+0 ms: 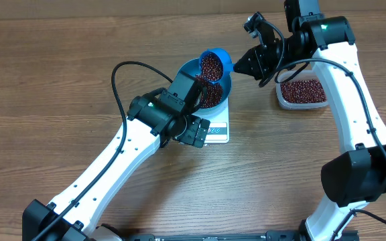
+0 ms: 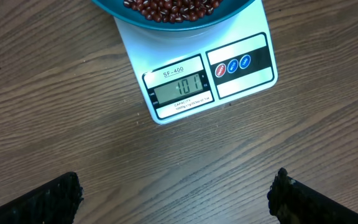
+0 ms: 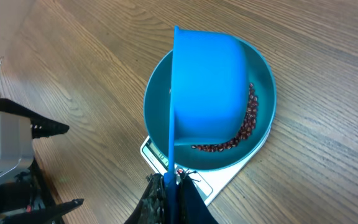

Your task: Scoop item into bowl and weigh 150g on scale

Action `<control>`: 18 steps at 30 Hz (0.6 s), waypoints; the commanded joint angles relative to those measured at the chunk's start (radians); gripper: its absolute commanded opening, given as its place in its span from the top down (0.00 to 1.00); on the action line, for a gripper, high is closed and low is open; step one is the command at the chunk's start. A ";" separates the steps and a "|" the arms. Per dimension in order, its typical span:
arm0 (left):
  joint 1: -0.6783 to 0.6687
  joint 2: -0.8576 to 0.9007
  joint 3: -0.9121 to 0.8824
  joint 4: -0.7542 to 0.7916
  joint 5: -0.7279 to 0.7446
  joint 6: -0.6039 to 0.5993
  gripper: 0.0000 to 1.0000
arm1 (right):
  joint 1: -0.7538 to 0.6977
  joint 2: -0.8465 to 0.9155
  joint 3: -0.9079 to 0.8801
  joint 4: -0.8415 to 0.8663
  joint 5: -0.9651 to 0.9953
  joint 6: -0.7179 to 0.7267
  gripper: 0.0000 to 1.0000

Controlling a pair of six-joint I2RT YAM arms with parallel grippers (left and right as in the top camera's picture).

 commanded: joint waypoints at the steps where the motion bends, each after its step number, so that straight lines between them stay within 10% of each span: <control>1: 0.004 -0.024 0.006 0.001 0.007 -0.003 0.01 | 0.029 -0.048 0.031 0.004 0.003 -0.047 0.96; 18: 0.004 -0.024 0.006 0.001 0.008 -0.002 0.00 | 0.083 -0.048 0.031 0.016 0.110 -0.038 0.96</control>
